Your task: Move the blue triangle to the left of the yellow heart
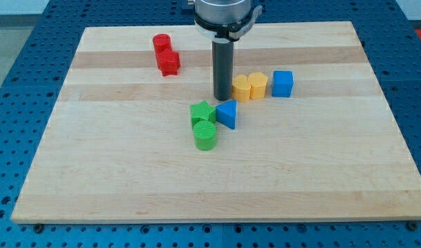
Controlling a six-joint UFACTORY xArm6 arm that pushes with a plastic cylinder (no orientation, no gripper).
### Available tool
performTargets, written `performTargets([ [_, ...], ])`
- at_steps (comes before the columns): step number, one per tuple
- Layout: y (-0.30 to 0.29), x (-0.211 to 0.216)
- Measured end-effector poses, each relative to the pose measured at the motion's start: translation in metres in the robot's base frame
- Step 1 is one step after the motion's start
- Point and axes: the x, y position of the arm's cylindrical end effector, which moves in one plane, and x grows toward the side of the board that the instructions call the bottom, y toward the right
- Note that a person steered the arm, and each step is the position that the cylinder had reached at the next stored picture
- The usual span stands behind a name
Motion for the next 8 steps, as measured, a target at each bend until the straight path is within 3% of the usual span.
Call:
performTargets([
  [2, 0.0, -0.02],
  [5, 0.0, 0.002],
  [8, 0.077, 0.032],
])
